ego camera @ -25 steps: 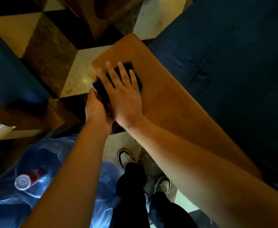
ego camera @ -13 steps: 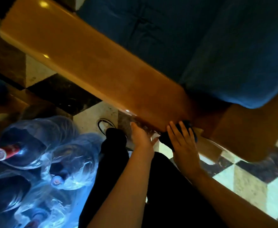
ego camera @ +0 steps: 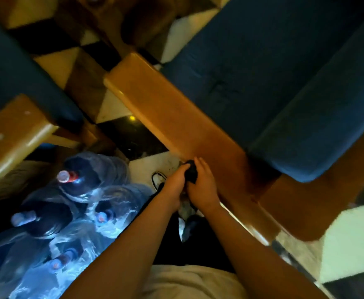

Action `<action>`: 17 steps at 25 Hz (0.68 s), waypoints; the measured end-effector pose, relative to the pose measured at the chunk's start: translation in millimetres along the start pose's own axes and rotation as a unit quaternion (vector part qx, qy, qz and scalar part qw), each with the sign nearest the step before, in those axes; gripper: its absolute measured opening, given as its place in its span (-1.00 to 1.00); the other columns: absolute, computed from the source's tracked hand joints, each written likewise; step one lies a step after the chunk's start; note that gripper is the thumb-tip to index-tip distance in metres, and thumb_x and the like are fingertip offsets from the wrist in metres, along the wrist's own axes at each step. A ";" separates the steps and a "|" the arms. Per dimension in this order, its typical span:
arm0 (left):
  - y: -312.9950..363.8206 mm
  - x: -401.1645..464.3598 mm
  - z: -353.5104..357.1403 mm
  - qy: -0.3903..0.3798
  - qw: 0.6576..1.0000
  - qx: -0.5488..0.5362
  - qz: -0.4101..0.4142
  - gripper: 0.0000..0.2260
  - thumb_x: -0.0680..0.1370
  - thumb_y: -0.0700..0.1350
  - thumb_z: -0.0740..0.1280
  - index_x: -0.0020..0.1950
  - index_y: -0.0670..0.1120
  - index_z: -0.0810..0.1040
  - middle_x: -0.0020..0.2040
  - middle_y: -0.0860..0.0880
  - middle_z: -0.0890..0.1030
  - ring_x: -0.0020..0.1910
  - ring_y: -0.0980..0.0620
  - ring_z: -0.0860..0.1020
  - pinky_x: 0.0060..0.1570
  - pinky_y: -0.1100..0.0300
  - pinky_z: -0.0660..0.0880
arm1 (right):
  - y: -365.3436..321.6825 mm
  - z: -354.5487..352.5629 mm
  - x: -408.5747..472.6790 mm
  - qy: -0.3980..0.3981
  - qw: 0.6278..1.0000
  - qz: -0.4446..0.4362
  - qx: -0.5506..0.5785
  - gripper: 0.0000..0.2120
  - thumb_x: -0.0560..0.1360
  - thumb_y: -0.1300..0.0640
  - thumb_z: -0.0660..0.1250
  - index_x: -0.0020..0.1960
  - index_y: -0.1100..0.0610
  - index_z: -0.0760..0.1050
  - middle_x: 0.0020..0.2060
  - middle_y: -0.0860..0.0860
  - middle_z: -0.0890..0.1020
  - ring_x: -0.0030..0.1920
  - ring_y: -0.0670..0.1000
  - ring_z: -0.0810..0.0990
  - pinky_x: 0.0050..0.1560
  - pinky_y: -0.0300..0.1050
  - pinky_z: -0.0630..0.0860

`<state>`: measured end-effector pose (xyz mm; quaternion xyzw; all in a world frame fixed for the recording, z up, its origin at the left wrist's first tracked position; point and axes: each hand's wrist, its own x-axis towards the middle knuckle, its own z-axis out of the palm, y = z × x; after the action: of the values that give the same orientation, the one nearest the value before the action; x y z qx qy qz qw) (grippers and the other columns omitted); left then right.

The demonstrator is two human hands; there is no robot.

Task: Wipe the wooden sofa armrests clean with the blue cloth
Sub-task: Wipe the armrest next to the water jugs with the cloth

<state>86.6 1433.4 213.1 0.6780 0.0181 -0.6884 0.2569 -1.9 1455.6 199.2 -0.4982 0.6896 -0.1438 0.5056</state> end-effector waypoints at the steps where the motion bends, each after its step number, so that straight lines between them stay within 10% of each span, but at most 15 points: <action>1: 24.2 -4.5 -14.4 0.026 0.999 -0.033 0.025 -0.63 0.61 0.02 0.35 0.32 -0.15 0.61 0.22 -0.20 0.67 0.18 -0.20 0.63 0.22 -0.07 0.56 | -25.9 9.4 10.4 -0.002 1.000 -0.026 0.008 -0.32 0.54 0.22 0.38 0.61 0.15 0.22 0.56 0.12 0.31 0.53 0.10 0.33 0.37 -0.38 0.15; 9: 172.9 -16.9 -155.5 0.106 0.941 -0.287 0.145 -0.73 0.65 0.01 0.32 0.29 -0.08 0.59 0.18 -0.16 0.68 0.17 -0.18 0.63 0.11 -0.13 0.60 | -218.5 93.8 94.7 -0.122 0.943 -0.259 -0.168 -0.26 0.45 -0.03 0.42 0.56 0.08 0.27 0.53 0.12 0.35 0.51 0.10 0.32 0.35 -0.36 0.05; 17: 239.8 -6.3 -276.5 0.192 0.874 -0.424 0.141 -0.71 0.67 -0.12 0.25 0.33 -0.22 0.56 0.25 -0.31 0.63 0.24 -0.28 0.60 0.33 -0.26 0.48 | -334.0 217.3 151.7 -0.326 0.871 -0.298 -0.216 -0.51 0.44 0.09 0.49 0.34 0.05 0.48 0.19 -0.03 0.62 0.27 0.03 0.60 0.09 -0.45 0.39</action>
<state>432.5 1330.7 274.5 0.6187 0.2611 -0.4274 0.6053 362.8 1241.3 252.5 -0.7953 0.3181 0.0357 0.5148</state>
